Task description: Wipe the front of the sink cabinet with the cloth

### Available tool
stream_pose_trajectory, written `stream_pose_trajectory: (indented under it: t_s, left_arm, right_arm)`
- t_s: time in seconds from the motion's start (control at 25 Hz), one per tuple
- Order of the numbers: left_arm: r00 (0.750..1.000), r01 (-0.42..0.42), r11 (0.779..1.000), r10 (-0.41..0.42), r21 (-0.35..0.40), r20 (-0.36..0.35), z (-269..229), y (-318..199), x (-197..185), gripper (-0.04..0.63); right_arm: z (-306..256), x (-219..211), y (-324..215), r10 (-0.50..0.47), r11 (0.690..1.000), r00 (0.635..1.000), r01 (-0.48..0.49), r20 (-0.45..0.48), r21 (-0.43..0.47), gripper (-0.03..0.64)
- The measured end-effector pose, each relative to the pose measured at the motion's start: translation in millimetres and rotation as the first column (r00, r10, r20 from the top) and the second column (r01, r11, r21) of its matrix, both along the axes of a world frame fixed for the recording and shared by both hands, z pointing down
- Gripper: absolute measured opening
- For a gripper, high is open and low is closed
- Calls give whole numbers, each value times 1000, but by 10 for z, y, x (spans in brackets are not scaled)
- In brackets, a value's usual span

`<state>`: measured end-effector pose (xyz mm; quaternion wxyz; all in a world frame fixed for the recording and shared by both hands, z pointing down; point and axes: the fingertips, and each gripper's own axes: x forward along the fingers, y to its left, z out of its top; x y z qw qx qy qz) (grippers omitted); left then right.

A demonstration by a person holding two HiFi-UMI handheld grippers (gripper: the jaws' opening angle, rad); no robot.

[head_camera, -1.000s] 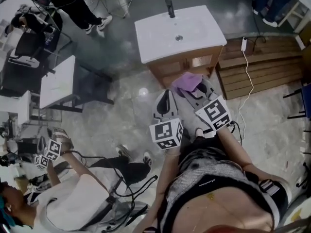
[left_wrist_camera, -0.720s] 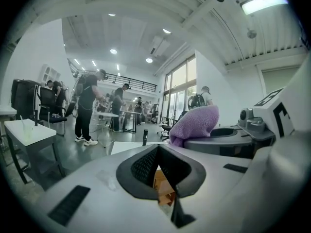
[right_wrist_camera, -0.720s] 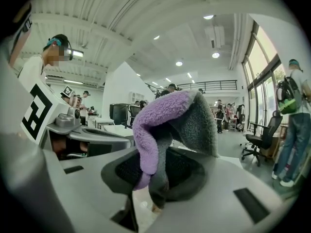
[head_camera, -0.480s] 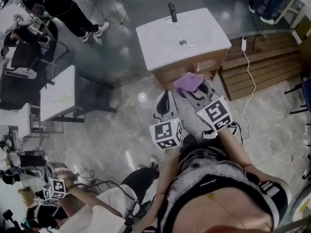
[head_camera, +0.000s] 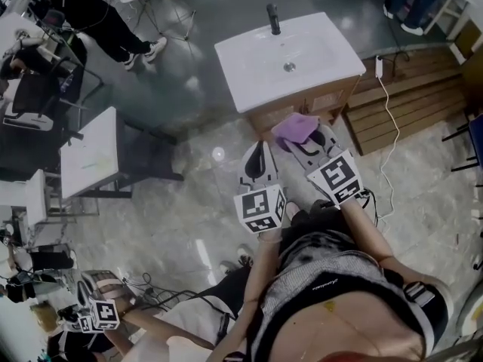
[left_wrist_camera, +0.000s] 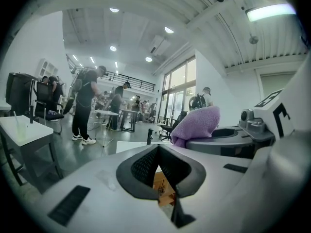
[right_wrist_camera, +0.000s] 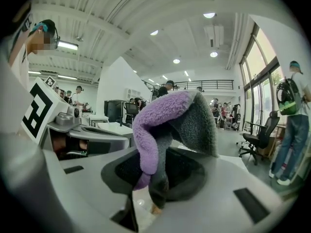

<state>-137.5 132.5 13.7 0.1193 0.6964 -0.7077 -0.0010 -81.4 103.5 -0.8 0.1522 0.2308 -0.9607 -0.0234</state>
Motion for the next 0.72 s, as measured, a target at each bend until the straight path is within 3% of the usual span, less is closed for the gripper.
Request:
stream_pose_trajectory:
  t_s: [0.36,0.72]
  left_arm:
    - [1000,6,1000,-6,-29,-7,110,-156,-176,0]
    - [999,53,997,-53,-51,12,149,-715,-432,0]
  right_arm:
    - [56,-91,-146,10,1000,1000,-10,-19,-10,156]
    - [124,-441,-734,-57,998,998,57,-10,-35,156]
